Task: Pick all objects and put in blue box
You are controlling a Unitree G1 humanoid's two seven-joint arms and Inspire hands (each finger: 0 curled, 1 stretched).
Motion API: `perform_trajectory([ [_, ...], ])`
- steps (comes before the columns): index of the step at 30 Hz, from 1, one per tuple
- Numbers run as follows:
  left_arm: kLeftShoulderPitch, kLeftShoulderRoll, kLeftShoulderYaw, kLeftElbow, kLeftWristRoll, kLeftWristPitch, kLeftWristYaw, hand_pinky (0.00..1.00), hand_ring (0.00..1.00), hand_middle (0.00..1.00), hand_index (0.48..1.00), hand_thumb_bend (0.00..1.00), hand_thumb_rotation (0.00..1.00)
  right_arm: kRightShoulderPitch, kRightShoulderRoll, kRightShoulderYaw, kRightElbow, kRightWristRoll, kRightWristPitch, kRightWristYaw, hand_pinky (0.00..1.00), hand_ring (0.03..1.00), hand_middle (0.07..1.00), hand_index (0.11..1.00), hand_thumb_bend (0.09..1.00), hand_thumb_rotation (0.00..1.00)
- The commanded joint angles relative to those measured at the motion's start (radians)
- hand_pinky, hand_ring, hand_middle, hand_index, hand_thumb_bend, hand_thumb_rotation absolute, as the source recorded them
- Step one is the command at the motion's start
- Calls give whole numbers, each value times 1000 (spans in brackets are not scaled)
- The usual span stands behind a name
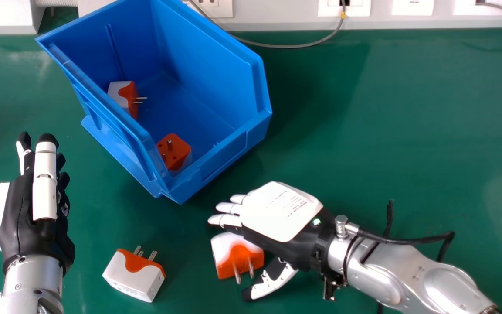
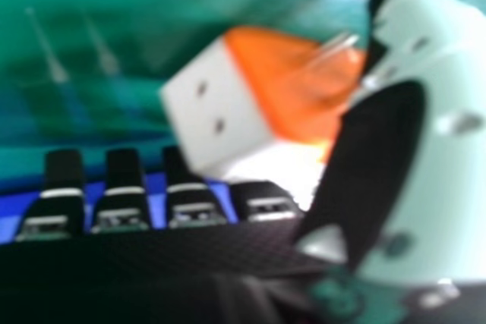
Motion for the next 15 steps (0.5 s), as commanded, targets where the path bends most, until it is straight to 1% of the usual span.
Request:
perform_trajectory([
  [1, -13, -1, -1, -27, -9, 2, 2, 1000, 983, 982, 989, 267, 921, -9, -1, 23, 47, -57, 38, -27, 739, 801, 814, 767, 386, 356],
  [2, -14, -2, -3, -30, -8, 4, 3, 1000, 983, 982, 989, 265, 921, -12, 2, 27, 58, -62, 45, -41, 626, 690, 733, 710, 413, 285],
  [4, -16, -2, -5, -32, -7, 8, 5, 1000, 983, 982, 989, 265, 921, -16, 6, 32, 76, -61, 53, -61, 626, 690, 733, 710, 413, 285],
  [5, -18, -2, -5, -28, -7, 8, 4, 1000, 983, 983, 989, 263, 921, -11, 12, 23, 82, -43, 55, -67, 538, 606, 667, 667, 433, 228],
  [7, -23, 0, -3, -20, -8, 7, 2, 1000, 983, 983, 989, 263, 921, -3, 22, 5, 91, -2, 49, -73, 538, 606, 667, 667, 433, 228],
  [8, -26, 2, -2, -16, -8, 7, 1, 1000, 983, 983, 989, 261, 921, 3, 27, -5, 90, 22, 49, -69, 443, 507, 627, 628, 451, 183],
  [9, -30, 3, -1, -13, -8, 7, 0, 1000, 983, 983, 989, 261, 921, 5, 29, -9, 90, 38, 49, -66, 443, 507, 627, 628, 451, 183],
  [11, -32, 5, 0, -12, -8, 8, 0, 1000, 984, 983, 989, 257, 922, 12, 31, -16, 77, 64, 62, -44, 292, 350, 452, 571, 468, 170],
  [12, -32, 6, 0, -12, -7, 9, -1, 1000, 984, 983, 989, 257, 922, 14, 31, -16, 74, 70, 66, -39, 292, 350, 452, 571, 468, 170],
  [14, -35, 6, 0, -8, -6, 9, -1, 1000, 984, 984, 989, 256, 922, 15, 31, -16, 67, 72, 75, -30, 199, 252, 341, 534, 476, 162],
  [15, -37, 7, 0, -9, -6, 11, 0, 1000, 984, 984, 989, 256, 922, 16, 32, -15, 61, 73, 81, -22, 199, 252, 341, 534, 476, 162],
])
